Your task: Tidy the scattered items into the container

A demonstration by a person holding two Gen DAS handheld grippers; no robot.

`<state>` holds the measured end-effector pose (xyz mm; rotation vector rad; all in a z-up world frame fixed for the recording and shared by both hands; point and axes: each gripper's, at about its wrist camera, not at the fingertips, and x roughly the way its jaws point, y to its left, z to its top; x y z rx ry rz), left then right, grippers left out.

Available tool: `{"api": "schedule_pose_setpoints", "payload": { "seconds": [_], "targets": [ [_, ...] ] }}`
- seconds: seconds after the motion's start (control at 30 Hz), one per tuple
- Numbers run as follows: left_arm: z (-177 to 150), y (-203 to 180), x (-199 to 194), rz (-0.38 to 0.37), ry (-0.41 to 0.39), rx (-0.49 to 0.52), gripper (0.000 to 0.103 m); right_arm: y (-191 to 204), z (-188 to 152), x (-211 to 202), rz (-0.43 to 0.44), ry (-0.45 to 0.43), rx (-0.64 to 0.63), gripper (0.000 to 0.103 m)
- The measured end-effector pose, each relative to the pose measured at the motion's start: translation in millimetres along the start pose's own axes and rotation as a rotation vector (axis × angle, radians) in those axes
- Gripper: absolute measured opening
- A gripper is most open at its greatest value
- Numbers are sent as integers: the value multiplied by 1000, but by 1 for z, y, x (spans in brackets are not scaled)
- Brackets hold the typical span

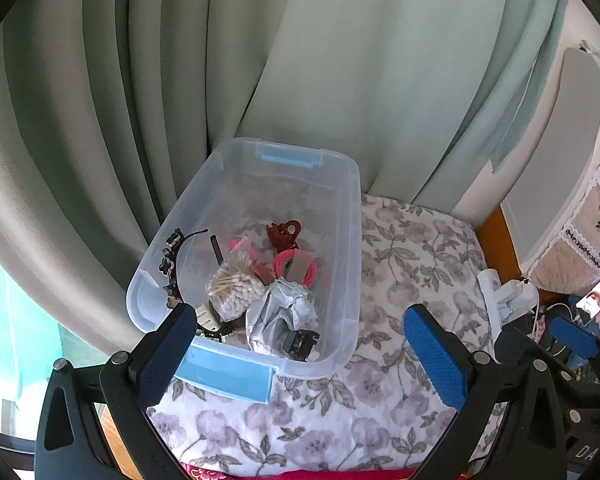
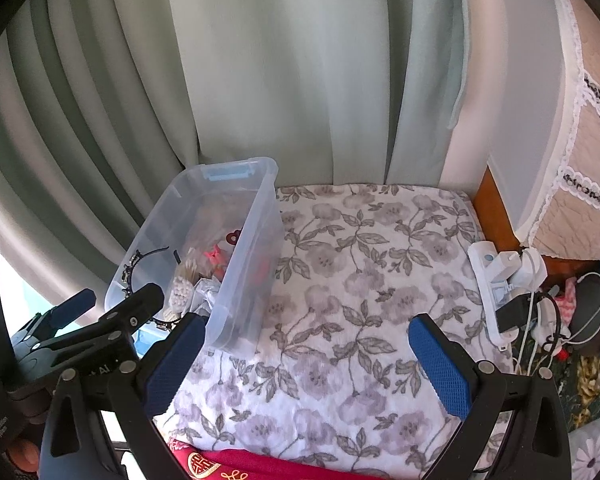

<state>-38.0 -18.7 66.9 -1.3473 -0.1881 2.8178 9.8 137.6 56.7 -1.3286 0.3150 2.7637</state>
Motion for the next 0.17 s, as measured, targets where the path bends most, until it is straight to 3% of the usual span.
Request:
{"api": "schedule_pose_setpoints", "payload": {
  "seconds": [0.17],
  "targets": [
    [2,0,4,-3,5,-3,103,2,1,2,-6,2,2,103]
  ]
}}
